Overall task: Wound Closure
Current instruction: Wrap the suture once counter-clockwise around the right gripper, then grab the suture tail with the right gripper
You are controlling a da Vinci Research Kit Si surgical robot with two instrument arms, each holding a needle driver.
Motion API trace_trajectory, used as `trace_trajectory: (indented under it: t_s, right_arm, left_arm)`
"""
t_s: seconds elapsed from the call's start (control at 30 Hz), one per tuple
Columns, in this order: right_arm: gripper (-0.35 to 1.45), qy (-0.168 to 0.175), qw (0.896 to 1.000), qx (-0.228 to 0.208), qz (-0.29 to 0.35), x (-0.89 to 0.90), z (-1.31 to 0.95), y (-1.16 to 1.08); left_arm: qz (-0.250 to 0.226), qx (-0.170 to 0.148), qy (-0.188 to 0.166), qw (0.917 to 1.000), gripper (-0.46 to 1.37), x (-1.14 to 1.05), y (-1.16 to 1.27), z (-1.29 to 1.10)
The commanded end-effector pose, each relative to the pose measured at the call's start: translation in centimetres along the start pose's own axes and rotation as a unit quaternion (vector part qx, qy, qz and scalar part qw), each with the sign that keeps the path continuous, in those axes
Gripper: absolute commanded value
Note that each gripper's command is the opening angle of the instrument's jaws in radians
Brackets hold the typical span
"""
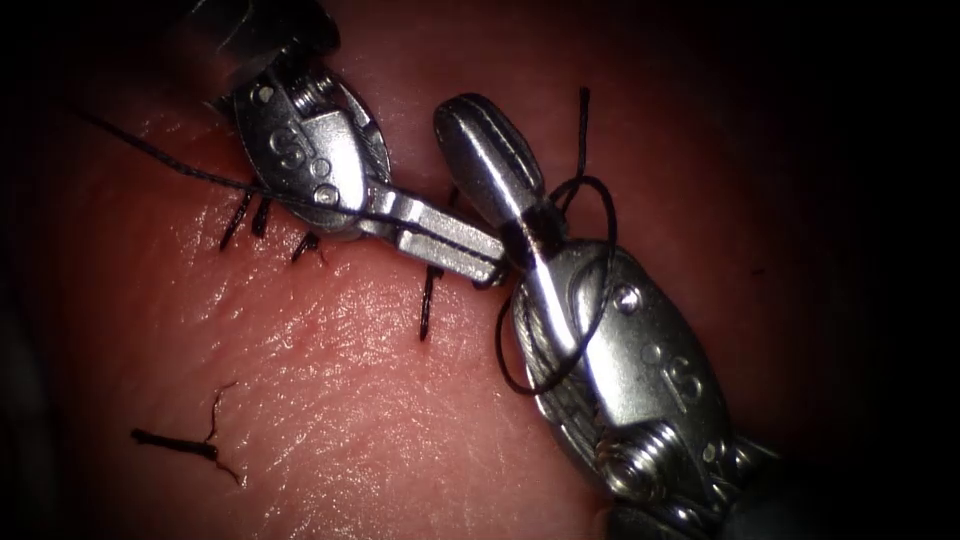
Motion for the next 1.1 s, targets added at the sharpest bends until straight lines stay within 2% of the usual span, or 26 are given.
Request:
trace_trajectory:
  t_s: [0.03, 0.07, 0.1, 0.2, 0.33, 0.6, 0.87, 1.1]
  right_arm:
    - [1.04, -0.027, 0.999, -0.016, -0.007, 0.02, 0.00, 0.01]
    - [1.02, -0.032, 0.999, -0.022, -0.011, 0.01, -0.01, 0.02]
    - [0.91, -0.042, 0.998, -0.036, -0.020, -0.01, -0.03, 0.06]
    - [0.82, -0.053, 0.997, -0.051, -0.030, -0.01, -0.07, 0.13]
    - [0.77, -0.077, 0.994, -0.064, -0.041, 0.01, -0.10, 0.25]
    - [0.69, -0.089, 0.991, -0.088, -0.049, 0.02, -0.13, 0.58]
    - [0.67, -0.125, 0.987, -0.094, -0.029, -0.10, 0.01, 0.84]
    - [0.66, -0.148, 0.983, -0.099, -0.033, -0.12, 0.15, 0.93]
  left_arm:
    - [0.001, 0.001, -0.001, 1.0000, -0.35, 0.02, 0.02, 0.00]
    - [0.001, 0.001, -0.001, 1.0000, -0.35, 0.03, 0.03, 0.00]
    - [0.001, 0.001, -0.001, 1.0000, -0.35, 0.05, 0.06, -0.01]
    - [0.002, 0.003, -0.003, 1.0000, -0.35, 0.07, 0.08, -0.02]
    - [0.002, 0.004, -0.004, 1.0000, -0.35, 0.08, 0.09, -0.03]
    - [0.001, 0.008, -0.008, 0.9999, -0.35, 0.07, 0.07, 0.00]
    - [0.002, 0.021, -0.020, 0.9996, -0.35, -0.06, -0.02, 0.04]
    - [0.002, 0.024, -0.023, 0.9995, -0.35, -0.17, -0.10, 0.04]
